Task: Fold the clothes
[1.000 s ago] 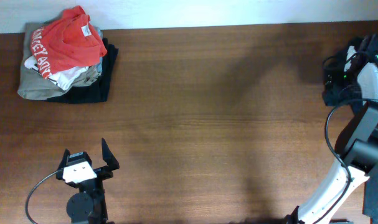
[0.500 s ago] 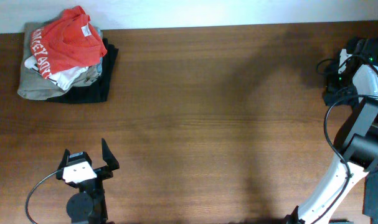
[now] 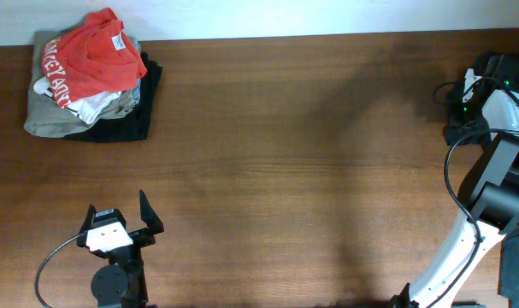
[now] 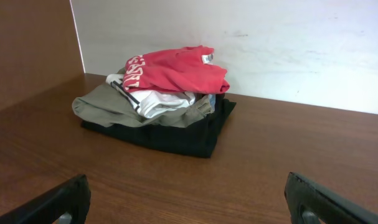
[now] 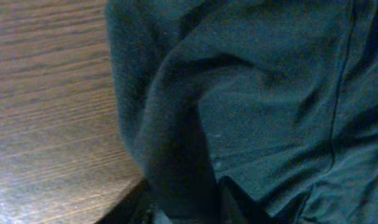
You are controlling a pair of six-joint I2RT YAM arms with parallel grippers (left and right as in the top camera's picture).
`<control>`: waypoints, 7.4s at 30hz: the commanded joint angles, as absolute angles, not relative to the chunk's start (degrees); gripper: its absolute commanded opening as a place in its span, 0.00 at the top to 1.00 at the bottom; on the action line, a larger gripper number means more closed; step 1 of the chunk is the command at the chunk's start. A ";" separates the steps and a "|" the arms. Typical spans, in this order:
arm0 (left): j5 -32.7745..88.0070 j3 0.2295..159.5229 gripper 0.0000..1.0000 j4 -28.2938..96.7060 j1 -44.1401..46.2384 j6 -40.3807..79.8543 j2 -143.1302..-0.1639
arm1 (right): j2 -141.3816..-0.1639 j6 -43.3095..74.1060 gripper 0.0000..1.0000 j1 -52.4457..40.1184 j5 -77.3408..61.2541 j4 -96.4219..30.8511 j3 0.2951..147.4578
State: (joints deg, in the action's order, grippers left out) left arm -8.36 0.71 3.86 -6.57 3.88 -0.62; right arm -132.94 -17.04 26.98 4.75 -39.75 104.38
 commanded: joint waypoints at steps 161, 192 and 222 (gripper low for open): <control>-7.94 0.51 0.01 3.95 -6.92 2.79 -0.30 | -135.33 17.87 0.96 1.58 -10.68 -32.80 109.71; -7.94 0.51 0.01 3.95 -6.92 2.79 -0.30 | -149.80 27.86 0.95 -13.89 -11.92 -28.95 122.91; -7.94 0.51 0.01 3.97 -6.92 2.79 -0.30 | -141.08 19.68 0.01 -3.75 -4.08 -84.44 180.05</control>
